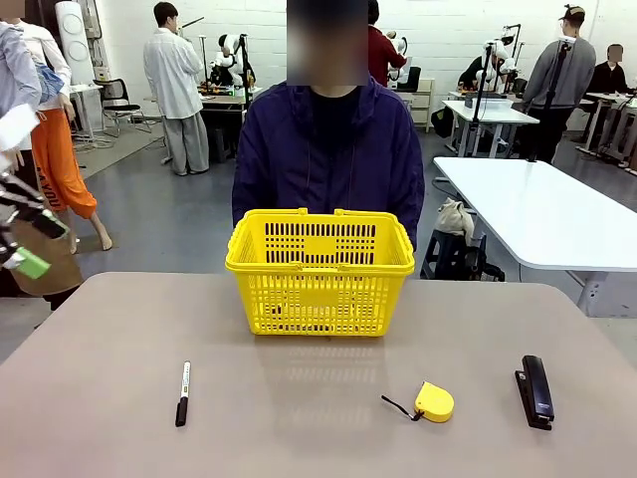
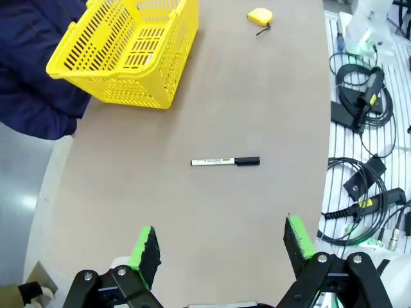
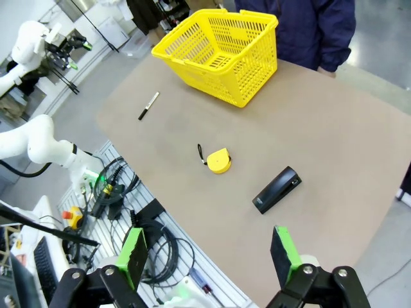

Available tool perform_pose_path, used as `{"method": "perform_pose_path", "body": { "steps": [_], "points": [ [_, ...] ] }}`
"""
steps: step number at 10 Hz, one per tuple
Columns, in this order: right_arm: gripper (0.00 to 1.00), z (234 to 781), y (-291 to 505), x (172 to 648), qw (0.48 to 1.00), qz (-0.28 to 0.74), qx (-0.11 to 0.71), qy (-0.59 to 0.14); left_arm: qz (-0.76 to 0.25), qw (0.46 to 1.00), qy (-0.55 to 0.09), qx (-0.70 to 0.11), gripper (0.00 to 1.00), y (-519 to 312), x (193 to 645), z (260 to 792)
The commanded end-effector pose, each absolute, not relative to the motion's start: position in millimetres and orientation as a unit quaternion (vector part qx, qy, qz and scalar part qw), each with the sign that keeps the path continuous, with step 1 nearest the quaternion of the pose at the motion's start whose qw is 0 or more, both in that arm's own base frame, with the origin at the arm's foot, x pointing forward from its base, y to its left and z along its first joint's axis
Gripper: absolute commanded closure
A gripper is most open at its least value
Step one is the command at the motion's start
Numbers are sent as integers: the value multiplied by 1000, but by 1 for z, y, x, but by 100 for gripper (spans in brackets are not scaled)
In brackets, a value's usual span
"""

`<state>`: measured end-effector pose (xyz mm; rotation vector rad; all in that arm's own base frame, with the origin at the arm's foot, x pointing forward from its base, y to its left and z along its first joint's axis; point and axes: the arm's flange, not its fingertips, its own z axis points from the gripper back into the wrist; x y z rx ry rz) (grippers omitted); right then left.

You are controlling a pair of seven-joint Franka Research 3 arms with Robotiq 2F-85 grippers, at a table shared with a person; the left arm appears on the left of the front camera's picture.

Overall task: Place the items the person wants into the basket.
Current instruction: Pick up the item the person points to and place it in the Market Basket.

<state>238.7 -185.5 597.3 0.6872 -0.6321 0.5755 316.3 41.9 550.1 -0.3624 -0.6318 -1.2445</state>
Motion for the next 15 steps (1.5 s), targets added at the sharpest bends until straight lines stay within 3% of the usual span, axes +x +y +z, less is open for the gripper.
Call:
{"method": "perform_pose_path", "body": {
  "steps": [1, 4, 15],
  "points": [
    [0, 597, -185, 240, 842, 280, 338, -312, -557, 748, -307, -192, 0, 65, 302, 536],
    [0, 597, -185, 240, 842, 280, 338, -312, -531, 765, -303, -204, 0, 95, 283, 530],
    [0, 597, -185, 240, 842, 280, 338, -312, -526, 774, -292, -199, 0, 98, 285, 530]
  ]
}}
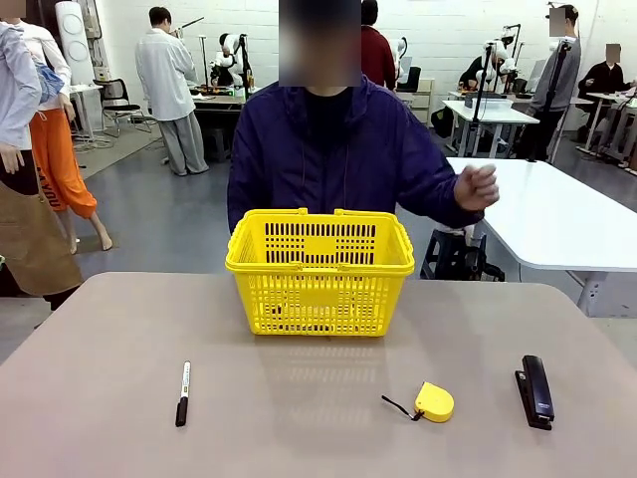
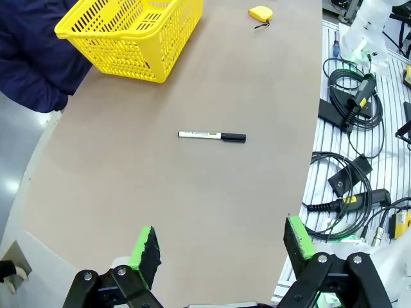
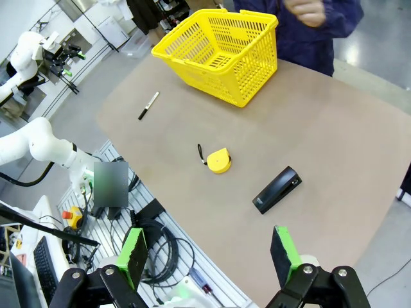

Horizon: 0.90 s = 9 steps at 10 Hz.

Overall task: Place the items the person wants into the basket.
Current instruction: Pick up the item the person points to and place it in the Market Basket.

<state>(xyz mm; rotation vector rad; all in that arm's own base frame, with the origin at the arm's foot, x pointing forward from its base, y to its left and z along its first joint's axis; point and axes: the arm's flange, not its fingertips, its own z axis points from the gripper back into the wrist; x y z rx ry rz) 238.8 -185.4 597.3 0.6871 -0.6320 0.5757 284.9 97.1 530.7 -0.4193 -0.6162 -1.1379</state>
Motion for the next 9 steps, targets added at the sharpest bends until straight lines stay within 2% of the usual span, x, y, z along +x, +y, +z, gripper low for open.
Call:
{"method": "perform_pose_path", "body": {
  "steps": [1, 9],
  "points": [
    [0, 597, -185, 240, 842, 280, 338, -312, -526, 774, -292, -199, 0, 98, 285, 530],
    [0, 597, -185, 240, 842, 280, 338, -312, -526, 774, -292, -199, 0, 98, 285, 530]
  ]
}}
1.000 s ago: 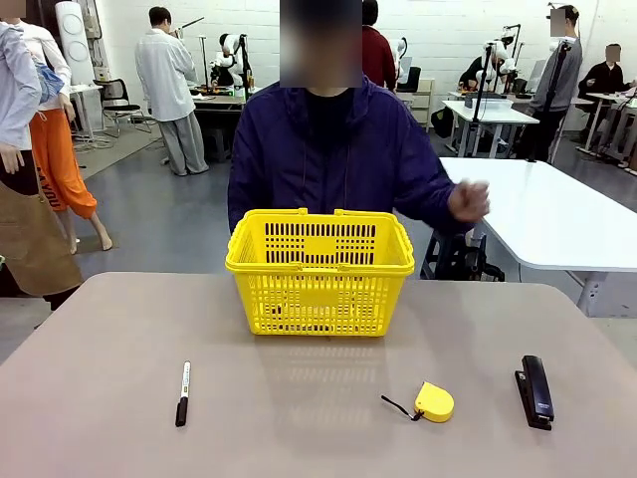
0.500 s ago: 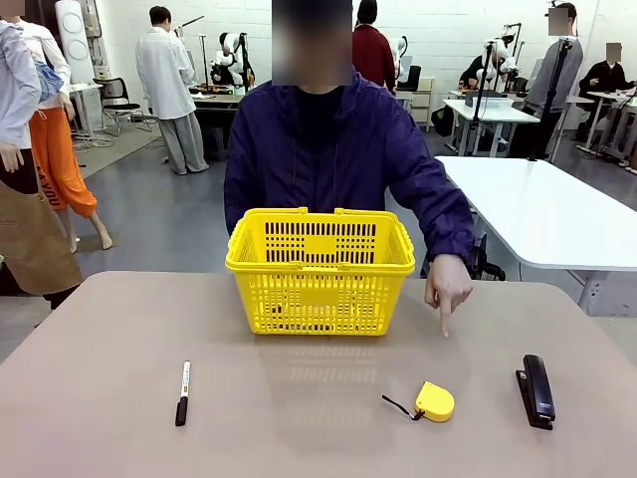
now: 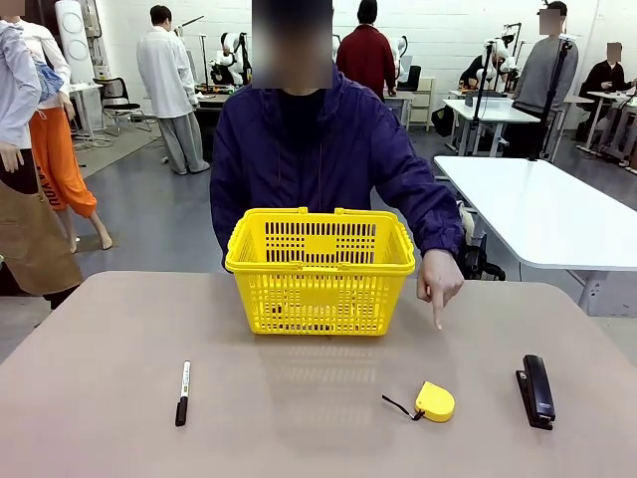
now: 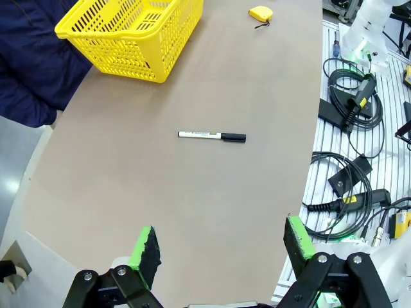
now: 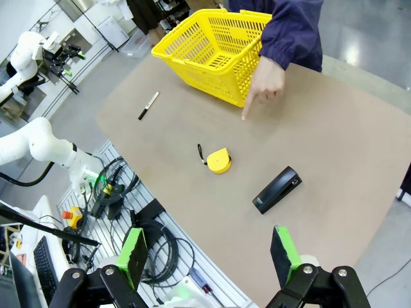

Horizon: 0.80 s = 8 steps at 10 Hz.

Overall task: Place the items the person wants into the basket.
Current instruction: Pick up the item the person points to and place it in the Market Basket.

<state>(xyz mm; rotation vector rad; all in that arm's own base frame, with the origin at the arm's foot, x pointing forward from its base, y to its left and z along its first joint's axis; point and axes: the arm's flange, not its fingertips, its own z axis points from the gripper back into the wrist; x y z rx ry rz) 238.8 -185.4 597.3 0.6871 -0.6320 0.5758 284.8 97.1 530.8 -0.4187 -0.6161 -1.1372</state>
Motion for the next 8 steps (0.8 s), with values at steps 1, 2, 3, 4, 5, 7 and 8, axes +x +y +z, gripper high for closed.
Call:
{"method": "perform_pose_path", "body": {
  "steps": [1, 2, 3, 4, 5, 7, 8],
  "points": [
    [0, 597, -185, 240, 842, 280, 338, -312, -526, 774, -292, -199, 0, 98, 285, 530],
    [0, 597, -185, 240, 842, 280, 338, -312, -526, 774, -292, -199, 0, 98, 285, 530],
    [0, 597, -185, 240, 842, 280, 338, -312, -526, 778, -285, -194, 0, 97, 285, 531],
    [0, 597, -185, 240, 842, 280, 338, -312, -533, 764, -300, -206, 0, 103, 283, 538],
    [0, 597, -185, 240, 842, 280, 338, -312, -529, 754, -311, -235, 0, 112, 290, 546],
    [0, 597, -185, 240, 842, 280, 338, -312, -521, 728, -346, -281, 0, 118, 284, 548],
    [0, 597, -185, 239, 853, 274, 327, -300, -520, 729, -345, -281, 0, 121, 287, 549]
  ]
}}
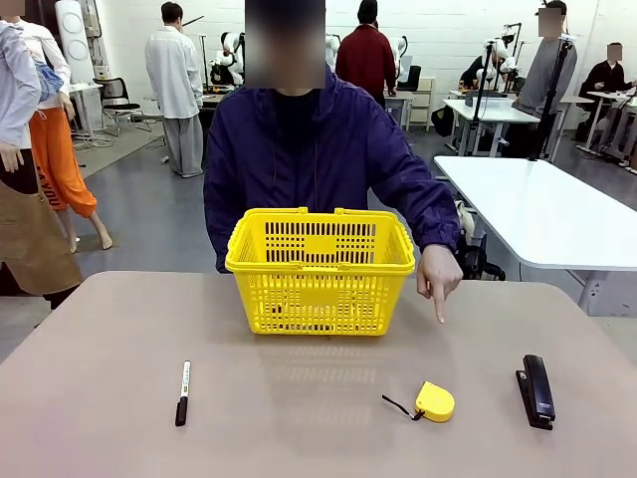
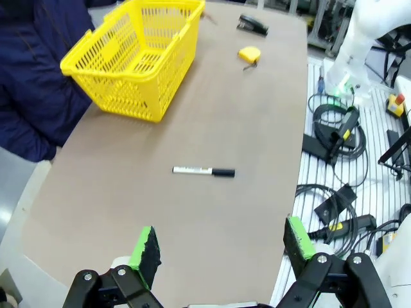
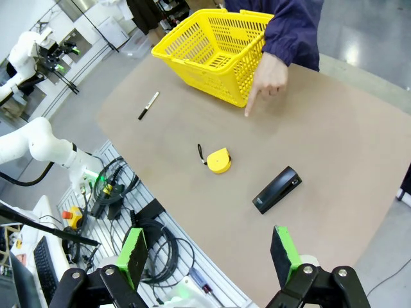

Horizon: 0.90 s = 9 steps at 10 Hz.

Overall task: Place the items the person wants into the basket.
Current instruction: Pick up the item the person points to and place it in the Market Basket.

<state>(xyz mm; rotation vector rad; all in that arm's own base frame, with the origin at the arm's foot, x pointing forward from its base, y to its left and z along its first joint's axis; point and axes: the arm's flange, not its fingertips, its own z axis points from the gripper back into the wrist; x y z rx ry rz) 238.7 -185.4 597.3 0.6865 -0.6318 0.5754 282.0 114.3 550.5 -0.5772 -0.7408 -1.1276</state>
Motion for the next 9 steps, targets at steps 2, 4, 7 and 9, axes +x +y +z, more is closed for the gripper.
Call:
{"method": "perform_pose_path", "body": {
  "steps": [2, 4, 7, 9],
  "points": [
    [0, 593, -120, 276, 911, 264, 245, -199, -515, 743, -338, -263, 0, 114, 282, 550],
    [0, 578, -48, 307, 943, 257, 160, -137, -515, 743, -338, -263, 0, 114, 282, 550],
    [0, 538, 25, 331, 955, 256, 111, -96, -515, 743, -338, -263, 0, 114, 282, 550],
    [0, 504, 66, 340, 960, 259, 69, -75, -515, 743, -338, -263, 0, 114, 282, 550]
  ]
}}
